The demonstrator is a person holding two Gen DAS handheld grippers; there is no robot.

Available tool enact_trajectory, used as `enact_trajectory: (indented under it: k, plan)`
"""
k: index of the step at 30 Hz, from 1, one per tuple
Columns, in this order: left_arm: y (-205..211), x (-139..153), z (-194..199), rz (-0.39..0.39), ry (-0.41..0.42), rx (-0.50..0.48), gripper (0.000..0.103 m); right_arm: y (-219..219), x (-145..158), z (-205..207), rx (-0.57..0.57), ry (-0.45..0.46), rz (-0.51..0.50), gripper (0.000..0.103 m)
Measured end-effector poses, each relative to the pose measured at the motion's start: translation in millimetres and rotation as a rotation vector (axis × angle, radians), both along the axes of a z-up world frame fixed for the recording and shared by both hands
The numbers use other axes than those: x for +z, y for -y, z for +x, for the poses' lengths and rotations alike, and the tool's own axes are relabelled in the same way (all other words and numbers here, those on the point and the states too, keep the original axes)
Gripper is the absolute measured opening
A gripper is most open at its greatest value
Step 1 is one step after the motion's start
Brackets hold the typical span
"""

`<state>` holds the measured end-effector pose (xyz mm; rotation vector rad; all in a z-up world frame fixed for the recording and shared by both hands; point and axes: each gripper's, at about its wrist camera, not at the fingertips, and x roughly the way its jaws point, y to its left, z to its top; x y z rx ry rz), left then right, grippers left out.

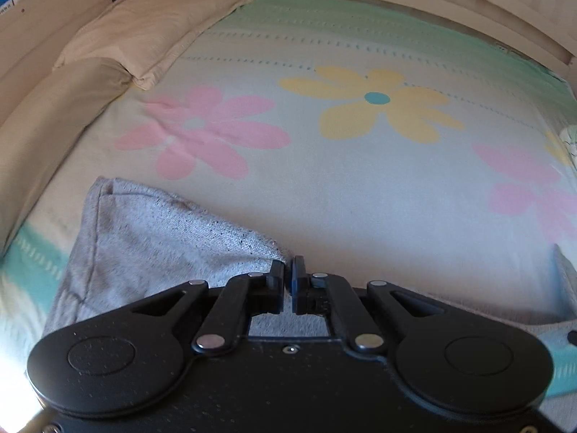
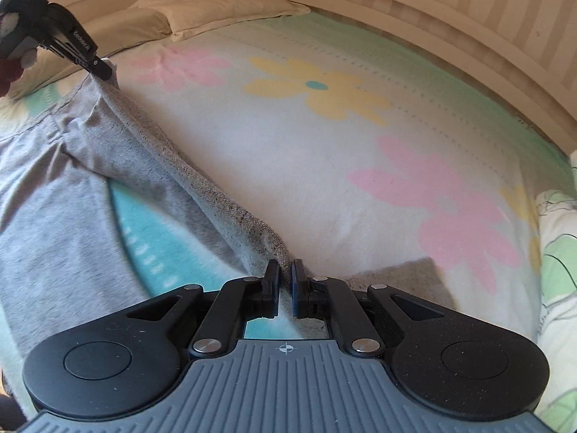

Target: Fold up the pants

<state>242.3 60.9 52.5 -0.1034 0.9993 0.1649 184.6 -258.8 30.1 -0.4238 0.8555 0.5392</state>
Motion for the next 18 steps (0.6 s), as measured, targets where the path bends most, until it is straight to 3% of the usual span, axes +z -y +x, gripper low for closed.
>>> enact_trajectory:
  k: [8,18]
  plan:
    - [-5,1,-80,-0.006,0.013,-0.041,0.005,-8,-2,-74,-0.010,-0.040,-0.037,0.007]
    - [-5,-26,-145,-0.017,-0.015,-0.066,0.005,-19,-30,-131,-0.029,-0.083,-0.122,0.007]
